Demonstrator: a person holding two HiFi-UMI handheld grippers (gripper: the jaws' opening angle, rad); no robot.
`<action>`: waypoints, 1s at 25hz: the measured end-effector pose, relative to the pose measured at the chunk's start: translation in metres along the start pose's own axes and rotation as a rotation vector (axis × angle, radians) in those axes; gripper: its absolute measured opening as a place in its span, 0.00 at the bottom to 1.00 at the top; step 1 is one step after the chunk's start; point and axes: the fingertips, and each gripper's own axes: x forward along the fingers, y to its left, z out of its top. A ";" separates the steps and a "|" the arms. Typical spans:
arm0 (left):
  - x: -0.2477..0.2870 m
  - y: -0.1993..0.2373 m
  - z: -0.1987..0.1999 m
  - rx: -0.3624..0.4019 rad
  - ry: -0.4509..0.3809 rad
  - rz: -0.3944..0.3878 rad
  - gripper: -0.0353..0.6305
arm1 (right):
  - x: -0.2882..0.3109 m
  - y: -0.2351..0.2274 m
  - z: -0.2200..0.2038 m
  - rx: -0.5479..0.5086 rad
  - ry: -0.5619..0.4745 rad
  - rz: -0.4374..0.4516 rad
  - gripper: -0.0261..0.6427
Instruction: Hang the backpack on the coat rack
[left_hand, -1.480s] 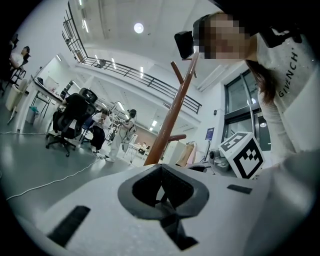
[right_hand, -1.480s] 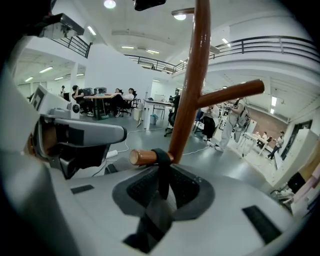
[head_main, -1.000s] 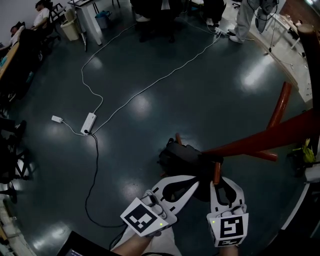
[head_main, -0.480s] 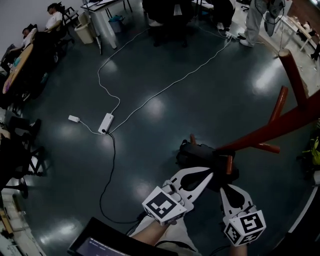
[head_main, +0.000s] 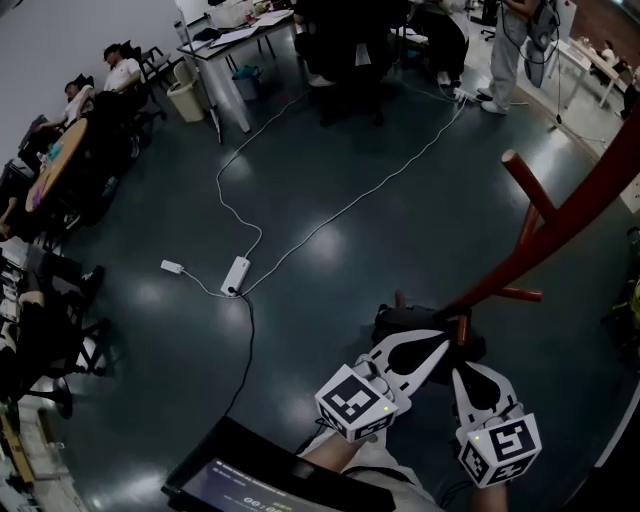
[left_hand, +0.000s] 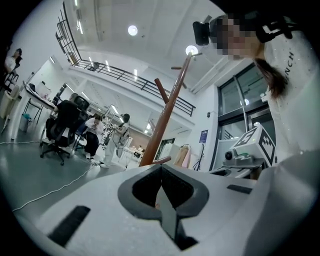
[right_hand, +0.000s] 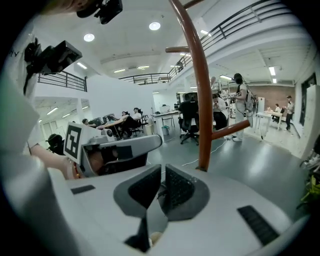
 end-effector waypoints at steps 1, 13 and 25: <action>-0.004 -0.002 0.001 0.002 -0.002 -0.007 0.07 | -0.001 0.006 0.002 -0.006 -0.012 0.001 0.10; -0.004 -0.013 0.036 0.027 -0.032 -0.059 0.07 | -0.018 0.022 0.037 -0.065 -0.090 -0.021 0.09; 0.000 -0.001 0.034 0.013 -0.021 -0.041 0.07 | -0.022 0.001 0.040 -0.093 -0.110 -0.072 0.08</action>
